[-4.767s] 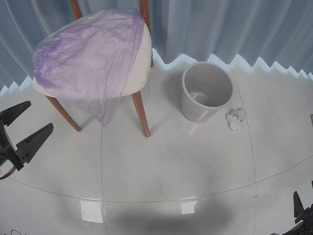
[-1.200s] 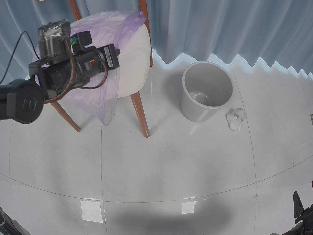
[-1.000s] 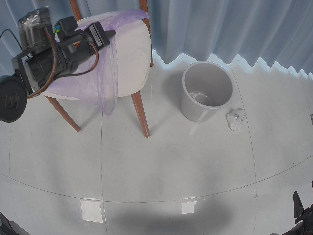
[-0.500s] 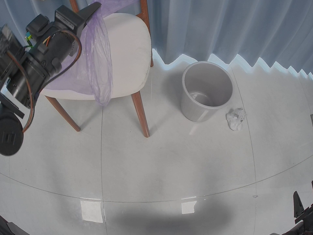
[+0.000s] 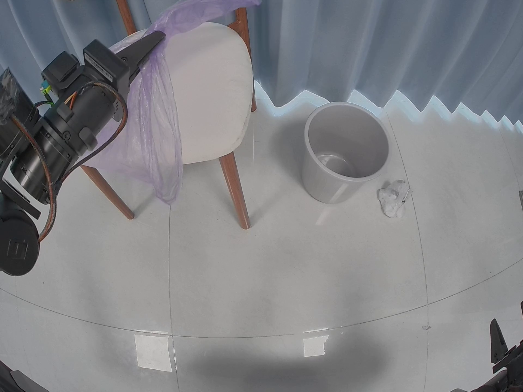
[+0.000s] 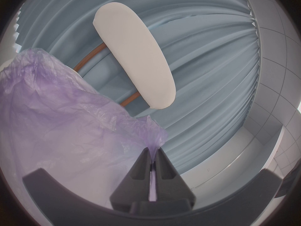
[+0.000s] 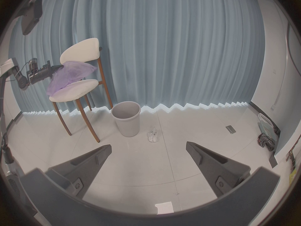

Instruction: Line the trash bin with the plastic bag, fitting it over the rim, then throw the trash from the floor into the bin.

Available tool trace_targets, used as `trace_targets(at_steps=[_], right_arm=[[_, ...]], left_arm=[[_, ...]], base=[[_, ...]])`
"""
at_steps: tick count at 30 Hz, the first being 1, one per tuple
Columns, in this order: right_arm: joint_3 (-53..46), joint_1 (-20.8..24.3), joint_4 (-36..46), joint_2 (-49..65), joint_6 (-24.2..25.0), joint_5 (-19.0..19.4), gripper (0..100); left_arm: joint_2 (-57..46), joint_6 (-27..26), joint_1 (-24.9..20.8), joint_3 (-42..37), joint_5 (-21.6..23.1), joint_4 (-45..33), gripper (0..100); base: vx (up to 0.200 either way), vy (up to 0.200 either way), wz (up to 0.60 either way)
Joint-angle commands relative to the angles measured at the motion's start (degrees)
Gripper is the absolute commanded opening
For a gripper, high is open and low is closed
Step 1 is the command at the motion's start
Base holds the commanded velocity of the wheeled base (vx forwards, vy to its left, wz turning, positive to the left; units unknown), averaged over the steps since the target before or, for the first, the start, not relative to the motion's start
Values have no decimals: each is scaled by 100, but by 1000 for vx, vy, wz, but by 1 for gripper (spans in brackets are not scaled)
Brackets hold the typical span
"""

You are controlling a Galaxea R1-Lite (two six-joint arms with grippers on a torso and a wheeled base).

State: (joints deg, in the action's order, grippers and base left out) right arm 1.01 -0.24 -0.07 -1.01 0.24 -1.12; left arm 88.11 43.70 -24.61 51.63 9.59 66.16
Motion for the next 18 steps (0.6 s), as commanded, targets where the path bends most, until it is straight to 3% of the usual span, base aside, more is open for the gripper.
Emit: trace_targets(at_steps=[1, 18], right_arm=[[-101, -2, -1, 101, 2, -2, 100], [-101, -2, -1, 101, -16, -11, 100]], left_arm=[[-22, -2, 9, -21, -1, 20, 0], [30, -81, -52, -197, 7, 73, 0]], base=[[0, 0, 0], [0, 0, 0]])
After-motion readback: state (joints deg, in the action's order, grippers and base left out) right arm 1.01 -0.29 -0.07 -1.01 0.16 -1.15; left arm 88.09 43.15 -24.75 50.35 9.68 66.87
